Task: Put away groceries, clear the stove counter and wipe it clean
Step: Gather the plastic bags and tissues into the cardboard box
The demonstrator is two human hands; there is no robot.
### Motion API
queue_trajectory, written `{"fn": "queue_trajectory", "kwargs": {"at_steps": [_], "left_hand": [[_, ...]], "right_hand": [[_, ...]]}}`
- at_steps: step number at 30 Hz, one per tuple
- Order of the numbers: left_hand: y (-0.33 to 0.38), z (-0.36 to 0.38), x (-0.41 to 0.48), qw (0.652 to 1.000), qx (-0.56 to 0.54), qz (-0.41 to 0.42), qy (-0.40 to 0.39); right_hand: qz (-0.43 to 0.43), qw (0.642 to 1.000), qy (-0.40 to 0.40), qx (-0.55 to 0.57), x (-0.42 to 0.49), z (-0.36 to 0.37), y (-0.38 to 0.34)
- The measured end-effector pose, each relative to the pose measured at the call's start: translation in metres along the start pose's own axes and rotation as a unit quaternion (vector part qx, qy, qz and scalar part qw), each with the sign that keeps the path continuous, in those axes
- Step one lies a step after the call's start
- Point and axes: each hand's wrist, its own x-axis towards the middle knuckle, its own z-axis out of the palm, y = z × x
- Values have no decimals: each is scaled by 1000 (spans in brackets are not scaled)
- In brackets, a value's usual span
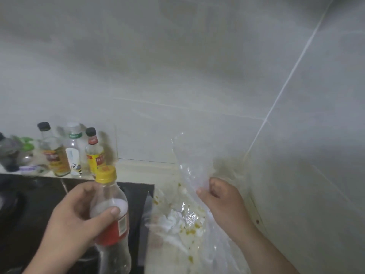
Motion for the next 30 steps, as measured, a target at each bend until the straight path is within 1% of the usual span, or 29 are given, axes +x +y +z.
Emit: {"fn": "queue_trajectory", "kwargs": {"at_steps": [2,6,9,11,14,17,21,23,25,27,30], "left_hand": [[2,-17,-19,1000,-7,-6,9],[11,-53,-68,999,33,-7,40],[23,-86,-121,995,30,-23,90],[35,-104,-159,993,36,-36,106],[56,-125,-222,982,47,-64,169],[71,-144,-287,964,108,-88,228],[81,-176,-380,928,173,-121,308],[88,-195,-424,912,185,-129,342],[98,-212,-457,892,194,-141,382],[101,-232,-487,880,182,-147,413],[96,-264,-526,863,153,-160,455]], "right_hand": [[2,1000,-20,9,-21,13,-13],[6,997,-76,28,-59,37,-27],[4,991,-118,58,-90,56,-34],[0,985,-156,72,-113,66,-40],[-19,973,-219,64,-148,77,-52],[-45,959,-269,77,-180,91,-61],[-49,946,-304,100,-225,120,-71],[-53,937,-330,101,-253,140,-78],[-66,919,-376,96,-281,164,-89],[-85,899,-421,80,-308,189,-102],[-106,880,-459,58,-343,230,-122]]}}
